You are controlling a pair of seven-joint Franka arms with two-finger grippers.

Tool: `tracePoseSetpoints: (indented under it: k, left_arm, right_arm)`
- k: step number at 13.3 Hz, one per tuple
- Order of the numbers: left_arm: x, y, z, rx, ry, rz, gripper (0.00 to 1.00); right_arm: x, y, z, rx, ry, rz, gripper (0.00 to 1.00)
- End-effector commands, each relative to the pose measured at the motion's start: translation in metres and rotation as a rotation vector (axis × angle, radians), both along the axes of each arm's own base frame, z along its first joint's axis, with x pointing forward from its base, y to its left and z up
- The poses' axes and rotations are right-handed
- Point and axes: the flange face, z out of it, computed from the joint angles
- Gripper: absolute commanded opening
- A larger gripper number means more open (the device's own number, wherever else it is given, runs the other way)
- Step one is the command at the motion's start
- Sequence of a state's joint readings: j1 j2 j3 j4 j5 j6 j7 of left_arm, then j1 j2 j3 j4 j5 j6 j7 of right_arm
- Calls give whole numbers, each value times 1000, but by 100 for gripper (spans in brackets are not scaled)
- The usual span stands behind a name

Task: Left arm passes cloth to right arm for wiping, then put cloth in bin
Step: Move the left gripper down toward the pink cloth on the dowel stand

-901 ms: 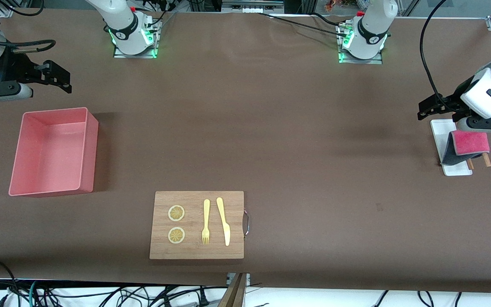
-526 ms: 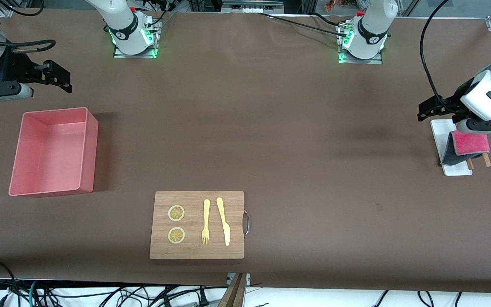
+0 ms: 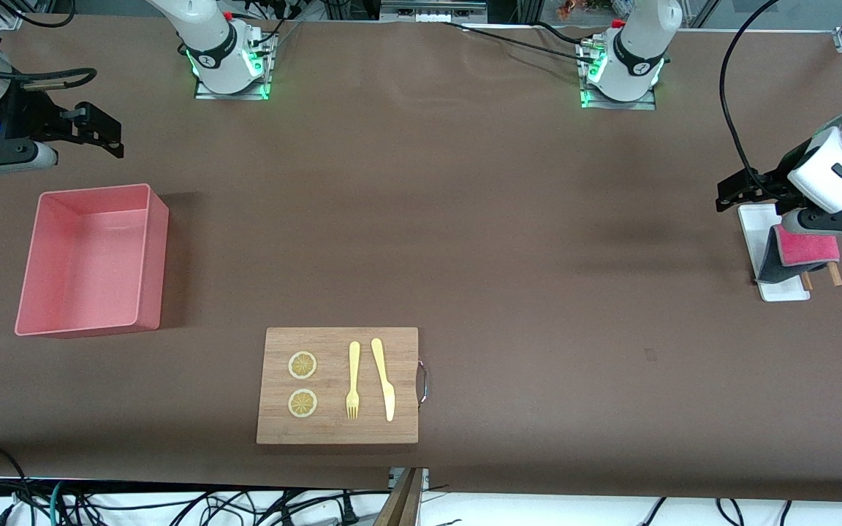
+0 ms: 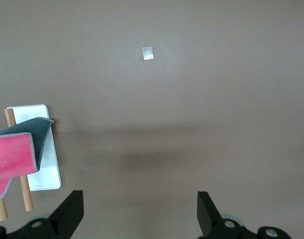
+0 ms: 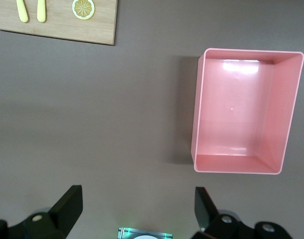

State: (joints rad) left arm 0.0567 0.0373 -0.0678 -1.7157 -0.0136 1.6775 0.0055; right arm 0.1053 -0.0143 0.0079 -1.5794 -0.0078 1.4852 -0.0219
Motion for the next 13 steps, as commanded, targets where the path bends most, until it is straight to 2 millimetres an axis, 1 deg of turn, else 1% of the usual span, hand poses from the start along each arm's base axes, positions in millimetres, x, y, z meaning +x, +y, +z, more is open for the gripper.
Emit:
tracePoseSetpoints:
  k: [1,4,8,13]
  left_arm:
    - [6,0,0,12,9,-1,100]
    - [7,-2,0,8,10,-5,100]
    - [9,-1,-5,7,26,-4,100]
    - [2,-1,-10,20,85,-6,100]
  right_arm:
    - [-1,1,3,-6,4,9,99]
    - [-1,1,4,-7,2,9,100]
    - [-1,1,3,-8,4,9,99]
    - [-1,3,4,-7,1,13,99]
